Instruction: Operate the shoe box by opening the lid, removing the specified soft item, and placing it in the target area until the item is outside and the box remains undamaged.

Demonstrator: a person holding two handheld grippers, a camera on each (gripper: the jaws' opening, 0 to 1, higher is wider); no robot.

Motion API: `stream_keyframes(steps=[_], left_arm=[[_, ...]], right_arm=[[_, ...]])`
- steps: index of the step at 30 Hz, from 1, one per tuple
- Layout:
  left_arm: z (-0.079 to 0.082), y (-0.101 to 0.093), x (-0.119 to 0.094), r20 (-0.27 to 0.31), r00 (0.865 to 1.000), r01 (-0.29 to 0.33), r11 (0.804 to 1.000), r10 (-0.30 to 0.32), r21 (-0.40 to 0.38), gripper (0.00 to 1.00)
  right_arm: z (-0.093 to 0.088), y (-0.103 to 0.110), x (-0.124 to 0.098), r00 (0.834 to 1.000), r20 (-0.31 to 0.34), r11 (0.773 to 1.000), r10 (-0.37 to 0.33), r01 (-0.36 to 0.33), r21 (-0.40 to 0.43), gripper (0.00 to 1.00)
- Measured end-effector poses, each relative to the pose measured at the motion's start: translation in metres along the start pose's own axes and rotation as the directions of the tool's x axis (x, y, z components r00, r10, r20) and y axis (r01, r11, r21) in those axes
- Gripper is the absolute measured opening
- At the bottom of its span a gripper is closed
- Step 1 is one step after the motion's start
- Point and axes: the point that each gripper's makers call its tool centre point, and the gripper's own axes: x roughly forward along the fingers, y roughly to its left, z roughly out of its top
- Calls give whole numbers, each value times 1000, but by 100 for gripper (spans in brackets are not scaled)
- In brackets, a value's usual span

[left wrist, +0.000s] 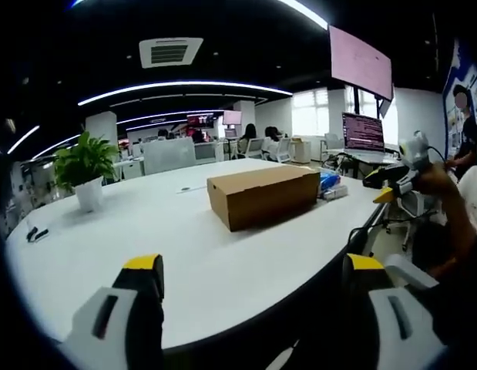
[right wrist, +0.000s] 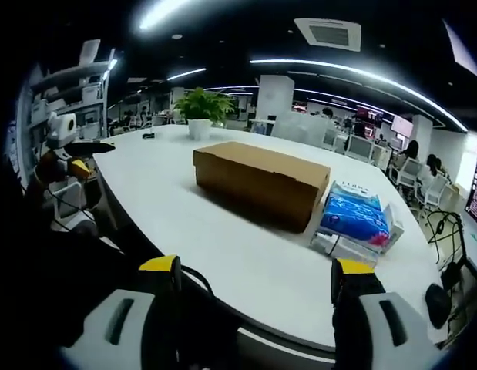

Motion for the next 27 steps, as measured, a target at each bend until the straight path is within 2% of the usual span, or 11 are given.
stream_keyframes(steps=[27], left_arm=[[-2,5,-2,1,1000,-5,1000,5,3,98]], right_arm=[[9,11,3,1000,6,1000,15,-15,-25,82]])
